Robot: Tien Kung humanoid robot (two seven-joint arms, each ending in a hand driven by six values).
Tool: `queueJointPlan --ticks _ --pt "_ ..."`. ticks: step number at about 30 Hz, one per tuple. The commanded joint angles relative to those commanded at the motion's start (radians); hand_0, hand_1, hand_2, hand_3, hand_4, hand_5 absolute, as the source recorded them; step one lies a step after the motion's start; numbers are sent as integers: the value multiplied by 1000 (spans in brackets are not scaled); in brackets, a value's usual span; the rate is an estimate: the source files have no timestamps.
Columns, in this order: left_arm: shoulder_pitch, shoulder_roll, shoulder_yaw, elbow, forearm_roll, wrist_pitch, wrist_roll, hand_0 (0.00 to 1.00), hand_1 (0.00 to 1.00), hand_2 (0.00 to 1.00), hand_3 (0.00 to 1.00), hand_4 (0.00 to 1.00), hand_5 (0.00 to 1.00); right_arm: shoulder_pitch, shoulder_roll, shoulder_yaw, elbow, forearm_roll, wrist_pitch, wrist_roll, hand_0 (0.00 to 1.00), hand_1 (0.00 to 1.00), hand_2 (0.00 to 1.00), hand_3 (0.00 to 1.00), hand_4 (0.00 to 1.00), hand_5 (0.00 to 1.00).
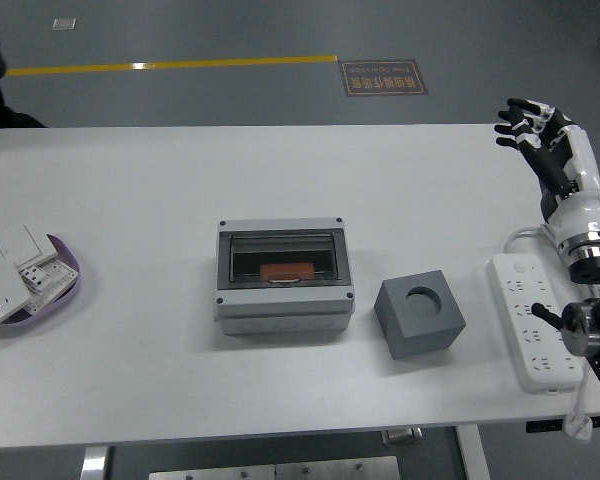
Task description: Pick up the cylinder from the cube,place it in the box,flap close box
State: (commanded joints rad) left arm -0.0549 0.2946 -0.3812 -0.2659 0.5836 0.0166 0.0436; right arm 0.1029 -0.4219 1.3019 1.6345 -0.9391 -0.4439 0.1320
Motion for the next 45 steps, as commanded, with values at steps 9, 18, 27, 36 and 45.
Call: queueJointPlan --ticks 9,18,27,36,45 --pt "8 6 1 -2 5 -6 2 598 623 615 633 674 208 -30 33 40 -12 -45 -11 -13 602 598 613 630 658 394" --pt "16 1 -28 0 19 -6 2 598 623 616 634 676 207 -47 27 70 -19 -87 -16 -47 588 600 624 640 697 89" --pt "3 -18 -73 4 38 -8 -2 598 623 615 634 677 208 -60 36 118 -19 -41 -32 21 604 613 634 652 686 36" --pt "-6 -22 -78 5 40 -8 -4 597 623 615 635 682 211 -53 37 125 -21 -42 -30 25 596 603 622 647 644 65" --pt "-9 -22 -67 9 22 -9 -4 597 623 615 635 682 210 -54 42 137 -24 -45 -29 25 596 602 622 648 622 68"
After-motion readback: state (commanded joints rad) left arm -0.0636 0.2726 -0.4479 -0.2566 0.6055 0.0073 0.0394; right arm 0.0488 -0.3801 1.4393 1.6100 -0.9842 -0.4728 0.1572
